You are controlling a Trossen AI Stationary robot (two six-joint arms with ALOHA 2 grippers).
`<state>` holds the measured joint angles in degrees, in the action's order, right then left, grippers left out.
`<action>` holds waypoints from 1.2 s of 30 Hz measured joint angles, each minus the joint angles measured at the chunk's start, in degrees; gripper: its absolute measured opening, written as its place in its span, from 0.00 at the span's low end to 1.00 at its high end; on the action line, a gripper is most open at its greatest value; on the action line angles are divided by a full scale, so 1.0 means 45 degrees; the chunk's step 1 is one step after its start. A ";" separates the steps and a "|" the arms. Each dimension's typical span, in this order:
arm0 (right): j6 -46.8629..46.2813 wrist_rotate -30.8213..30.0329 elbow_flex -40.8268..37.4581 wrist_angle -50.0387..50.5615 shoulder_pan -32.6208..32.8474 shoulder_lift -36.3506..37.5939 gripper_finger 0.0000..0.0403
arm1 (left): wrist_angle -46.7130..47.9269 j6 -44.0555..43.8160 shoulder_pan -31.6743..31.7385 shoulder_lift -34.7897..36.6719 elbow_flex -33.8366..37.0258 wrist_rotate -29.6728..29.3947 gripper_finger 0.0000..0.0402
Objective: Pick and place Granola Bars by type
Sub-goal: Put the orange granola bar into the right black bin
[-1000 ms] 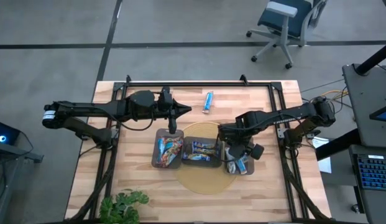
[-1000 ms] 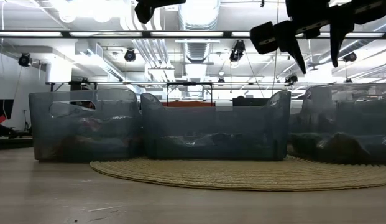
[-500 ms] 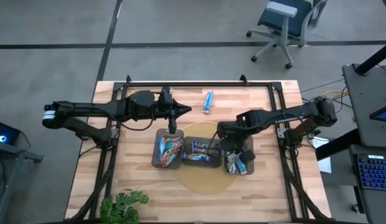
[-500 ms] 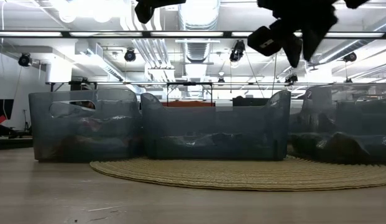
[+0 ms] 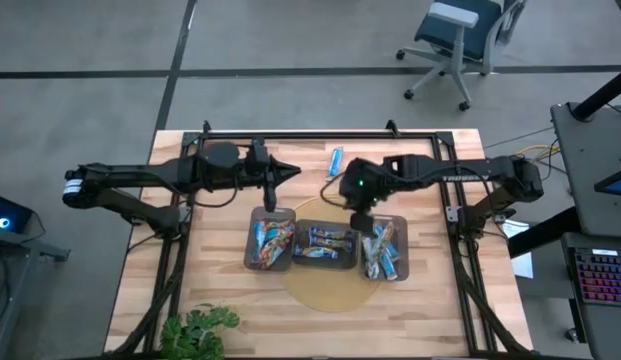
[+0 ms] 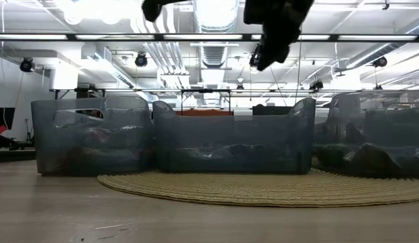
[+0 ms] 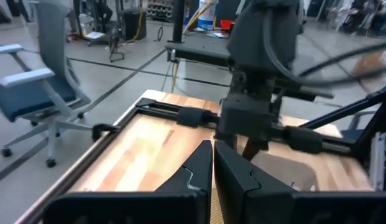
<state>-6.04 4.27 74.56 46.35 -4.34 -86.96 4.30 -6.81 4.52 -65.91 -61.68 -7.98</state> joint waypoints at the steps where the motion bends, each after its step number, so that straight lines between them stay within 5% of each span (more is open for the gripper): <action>1: 0.0009 0.0000 0.0000 -0.0182 -0.0177 0.0014 0.02 | 0.0306 0.0100 0.0009 0.0204 -0.0004 -0.0114 0.00; 13: 0.0159 -0.0536 0.0000 -0.1912 -0.1718 0.0223 0.02 | 0.3183 0.0215 0.0116 0.1754 0.0016 -0.0581 0.00; 18: -0.1200 -0.0813 0.0000 -0.2857 -0.2476 0.0211 0.02 | 0.3360 0.0280 0.0286 0.2075 0.0016 -0.1153 0.00; 24: -0.4223 -0.2701 0.0000 -0.3499 -0.3429 0.0165 0.02 | 0.3871 0.0491 0.0570 0.2464 0.0016 -0.1289 0.00; 36: -0.5963 -0.1648 0.0005 -0.3471 -0.5351 -0.0009 0.08 | 0.5270 0.0519 0.0982 0.3556 0.0055 -0.1279 0.00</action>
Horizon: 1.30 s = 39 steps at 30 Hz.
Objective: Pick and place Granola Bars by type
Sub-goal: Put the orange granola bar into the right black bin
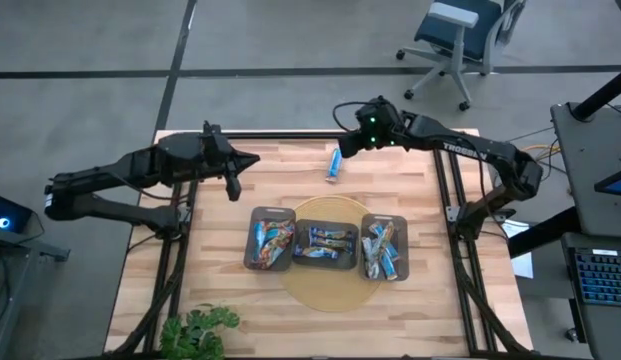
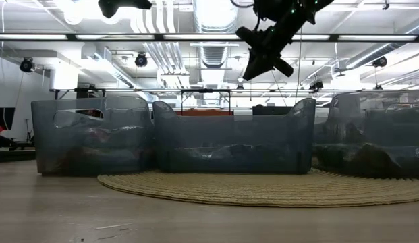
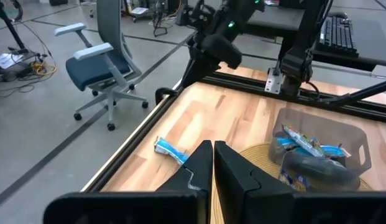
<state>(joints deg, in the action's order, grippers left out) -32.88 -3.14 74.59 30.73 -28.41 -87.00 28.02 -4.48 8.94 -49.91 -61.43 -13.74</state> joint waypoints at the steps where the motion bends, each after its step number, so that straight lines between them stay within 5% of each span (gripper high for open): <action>1: -0.0146 0.0224 0.0000 0.0068 -0.0129 -0.0111 0.10 | 0.0015 0.0034 0.0012 0.0125 0.0092 0.0005 0.00; 13: -0.1638 0.3152 0.1104 0.0152 -0.0988 -0.3065 0.45 | -0.0432 -0.0986 0.0046 0.1394 0.1940 -0.0059 0.00; 21: -0.0930 0.3075 0.3933 0.3152 -0.1093 -0.5419 0.64 | -0.0458 -0.0974 0.0046 0.1600 0.1962 -0.0063 0.00; 33: -0.1511 0.2319 0.7607 0.5674 -0.1637 -0.7850 0.63 | -0.0464 -0.1072 0.0046 0.1592 0.1972 -0.0068 0.00; 39: -0.0990 0.4156 0.8800 0.5822 -0.1603 -0.8477 0.61 | -0.0575 -0.1087 0.0046 0.1588 0.1972 -0.0073 0.00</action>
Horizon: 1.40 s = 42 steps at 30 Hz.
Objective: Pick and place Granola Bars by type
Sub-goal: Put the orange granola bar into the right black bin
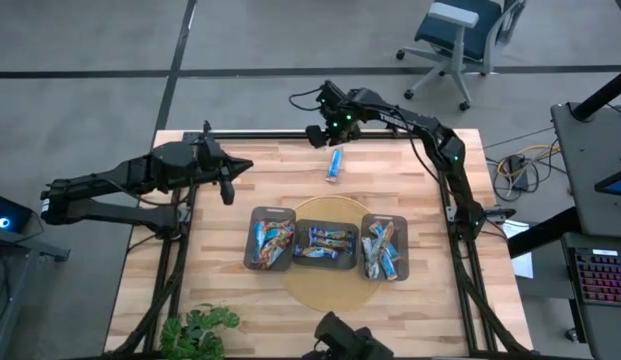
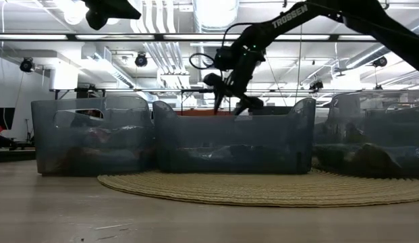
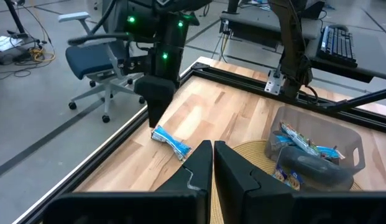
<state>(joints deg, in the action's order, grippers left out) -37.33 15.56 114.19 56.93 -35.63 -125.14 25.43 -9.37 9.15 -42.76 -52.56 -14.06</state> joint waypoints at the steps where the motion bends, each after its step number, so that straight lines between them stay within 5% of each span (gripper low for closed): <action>1: 0.0159 0.0250 0.0106 -0.0003 0.0019 -0.0055 0.60 | 0.0008 -0.0004 0.0000 0.0000 0.0005 0.0002 0.00; 10: -0.1707 -0.1849 0.0146 0.0878 -0.0017 -0.0022 0.57 | -0.0053 -0.0484 0.0000 0.0000 0.0024 0.0000 0.00; 42: -0.1955 -0.1444 -0.0285 0.1640 -0.0153 -0.1637 0.56 | -0.0024 -0.0960 0.0000 -0.0005 0.0073 0.0000 0.00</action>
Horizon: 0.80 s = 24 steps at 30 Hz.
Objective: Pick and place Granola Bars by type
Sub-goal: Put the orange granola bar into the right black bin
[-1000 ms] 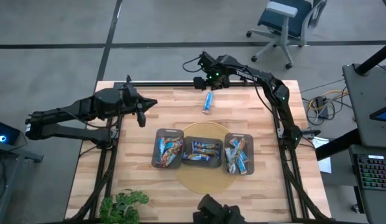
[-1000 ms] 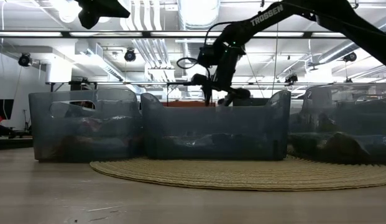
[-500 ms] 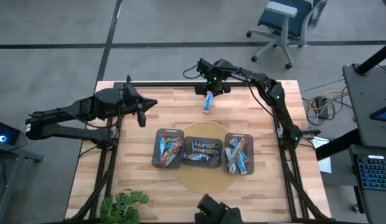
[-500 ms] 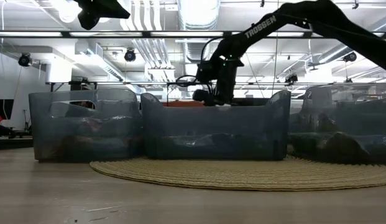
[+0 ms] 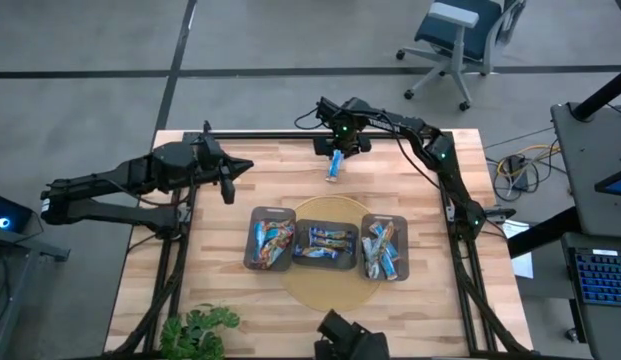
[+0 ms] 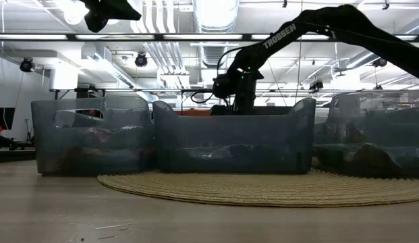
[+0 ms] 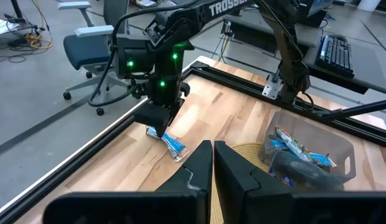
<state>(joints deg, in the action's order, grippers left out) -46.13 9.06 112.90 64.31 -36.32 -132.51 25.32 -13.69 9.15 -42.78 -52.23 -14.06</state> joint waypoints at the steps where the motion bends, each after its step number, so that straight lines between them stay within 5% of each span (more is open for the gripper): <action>1: 0.0014 0.0001 0.0000 -0.0009 -0.0018 0.0000 0.56 | 0.0000 0.0000 0.0000 0.0000 0.0000 0.0000 0.00; 24: 0.0145 0.0005 -0.0903 -0.0101 -0.0267 0.0000 0.56 | 0.0005 0.0000 0.0000 -0.0005 0.0003 0.0000 0.00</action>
<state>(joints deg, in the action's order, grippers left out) -45.47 9.08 108.84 63.86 -37.52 -132.51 25.34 -13.69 9.15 -42.81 -52.21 -14.06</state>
